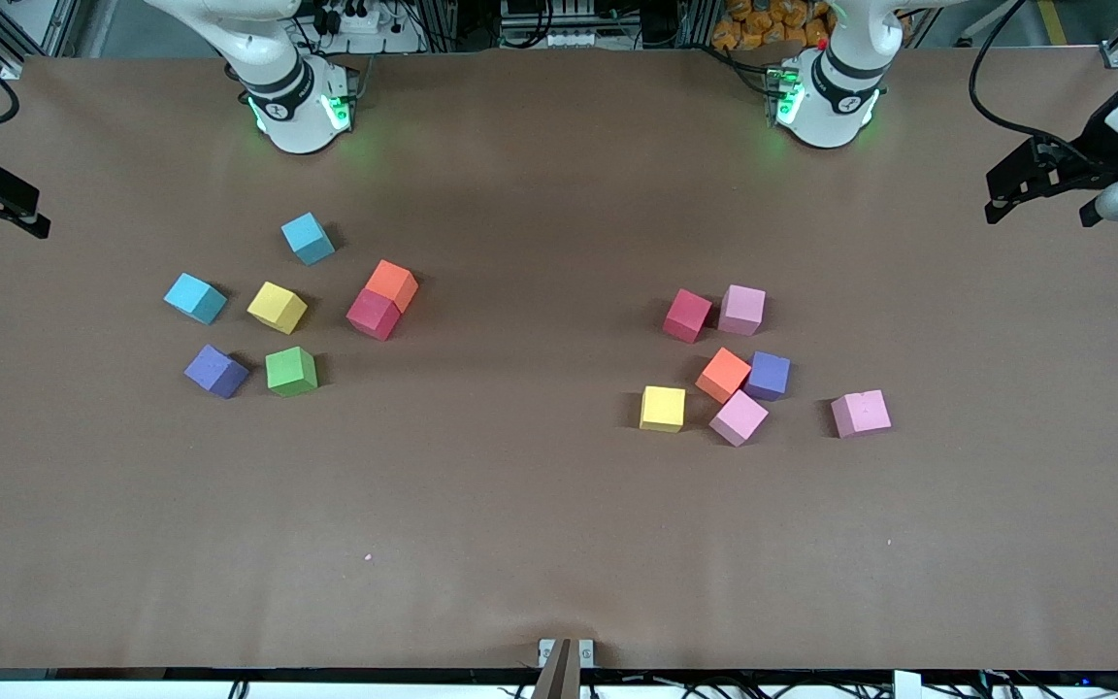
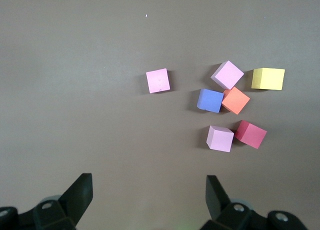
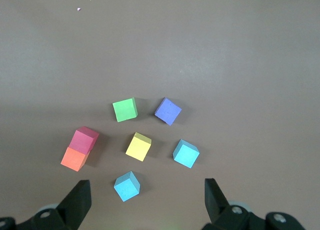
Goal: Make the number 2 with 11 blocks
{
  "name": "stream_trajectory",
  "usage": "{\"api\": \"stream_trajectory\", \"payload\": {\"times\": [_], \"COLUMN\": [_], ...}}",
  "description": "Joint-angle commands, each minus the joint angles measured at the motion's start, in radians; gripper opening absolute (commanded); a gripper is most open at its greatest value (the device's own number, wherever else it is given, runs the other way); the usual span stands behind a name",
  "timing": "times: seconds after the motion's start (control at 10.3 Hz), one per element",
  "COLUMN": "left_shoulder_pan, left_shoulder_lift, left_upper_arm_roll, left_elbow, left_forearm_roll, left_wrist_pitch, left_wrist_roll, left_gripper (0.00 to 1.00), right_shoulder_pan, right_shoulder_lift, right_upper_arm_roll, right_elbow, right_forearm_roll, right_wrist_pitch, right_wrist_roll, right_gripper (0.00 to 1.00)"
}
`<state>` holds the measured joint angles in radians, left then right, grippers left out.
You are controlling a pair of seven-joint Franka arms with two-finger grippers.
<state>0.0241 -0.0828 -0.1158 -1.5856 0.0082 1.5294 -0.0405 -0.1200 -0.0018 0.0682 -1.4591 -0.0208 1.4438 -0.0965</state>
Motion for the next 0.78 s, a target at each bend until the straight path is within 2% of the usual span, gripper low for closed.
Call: {"api": "stream_trajectory", "payload": {"times": [0.0,0.29,0.68], "left_shoulder_pan": [0.007,0.005,-0.010], "left_shoulder_lift": [0.000,0.053,0.171], "left_upper_arm_roll": [-0.001,-0.001,-0.011], "left_elbow": [-0.001,-0.004,-0.001], "left_forearm_roll": [-0.025,-0.024,-0.046], "left_wrist_pitch": [-0.003,-0.003,0.000], "left_wrist_roll": [0.019,0.021,0.021], "left_gripper": [1.00,1.00,1.00], "right_shoulder_pan": [0.006,0.014,0.017], "right_shoulder_lift": [0.011,0.012,0.022], "right_upper_arm_roll": [-0.001,0.001,0.001], "right_elbow": [0.016,0.013,0.014], "right_forearm_roll": [-0.013,-0.013,-0.004], "right_wrist_pitch": [-0.003,-0.003,0.009], "right_wrist_roll": [0.018,0.020,0.020], "right_gripper": [1.00,1.00,1.00]}}
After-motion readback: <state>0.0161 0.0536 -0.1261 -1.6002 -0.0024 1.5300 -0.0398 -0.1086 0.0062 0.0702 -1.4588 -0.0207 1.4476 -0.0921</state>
